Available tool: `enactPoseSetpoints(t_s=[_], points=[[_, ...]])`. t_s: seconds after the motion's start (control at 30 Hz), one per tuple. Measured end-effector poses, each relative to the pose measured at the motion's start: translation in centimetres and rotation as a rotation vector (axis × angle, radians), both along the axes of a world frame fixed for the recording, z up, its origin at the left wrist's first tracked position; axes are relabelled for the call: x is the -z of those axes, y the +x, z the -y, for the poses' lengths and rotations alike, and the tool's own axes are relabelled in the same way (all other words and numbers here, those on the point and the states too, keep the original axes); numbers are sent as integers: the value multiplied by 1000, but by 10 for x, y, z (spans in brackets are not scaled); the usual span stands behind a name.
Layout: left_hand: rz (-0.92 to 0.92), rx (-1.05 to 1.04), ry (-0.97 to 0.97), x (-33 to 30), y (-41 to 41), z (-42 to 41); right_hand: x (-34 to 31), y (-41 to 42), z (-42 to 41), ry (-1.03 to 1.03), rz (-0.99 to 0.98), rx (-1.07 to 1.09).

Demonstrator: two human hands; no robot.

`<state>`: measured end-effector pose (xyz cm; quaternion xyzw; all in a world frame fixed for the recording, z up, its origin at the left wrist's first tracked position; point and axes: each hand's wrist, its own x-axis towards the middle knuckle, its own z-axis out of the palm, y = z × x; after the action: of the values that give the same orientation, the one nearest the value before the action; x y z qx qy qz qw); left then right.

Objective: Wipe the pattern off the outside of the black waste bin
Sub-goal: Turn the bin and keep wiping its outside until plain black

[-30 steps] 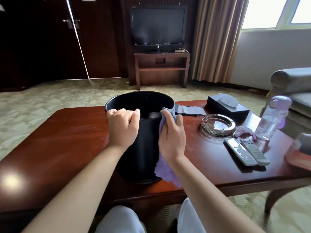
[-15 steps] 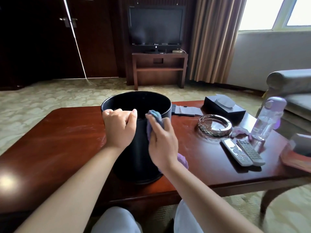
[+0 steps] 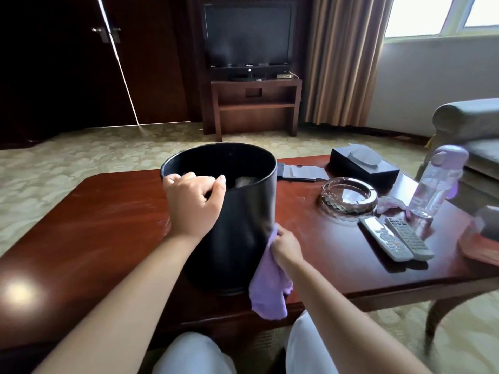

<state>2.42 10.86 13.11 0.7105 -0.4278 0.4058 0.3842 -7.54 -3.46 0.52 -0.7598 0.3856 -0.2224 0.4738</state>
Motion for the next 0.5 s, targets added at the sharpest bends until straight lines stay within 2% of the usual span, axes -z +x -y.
enactPoseSetpoints(t_s=[0.07,0.1,0.13,0.2,0.27,0.33,0.4,0.5], points=[[31,-3,12,0,1,0,39,-7,-8,54,-225,-31],[53,-15,32,0,1,-1,48,-5,-11,54,-258,-10],[85,-43,60,-1,1,-2,47,-1,-13,61,-214,25],[180,-125,132,-2,0,-4,25,6,-11,16,11,66],[284,-204,191,-1,-10,2,-19,5,-8,-75,284,85],[300,-235,208,0,-26,16,-65,1,-8,-55,483,86],[228,-241,174,2,-40,29,-89,1,-8,-71,542,58],[145,-215,94,3,-43,34,-68,5,-7,-157,382,54]])
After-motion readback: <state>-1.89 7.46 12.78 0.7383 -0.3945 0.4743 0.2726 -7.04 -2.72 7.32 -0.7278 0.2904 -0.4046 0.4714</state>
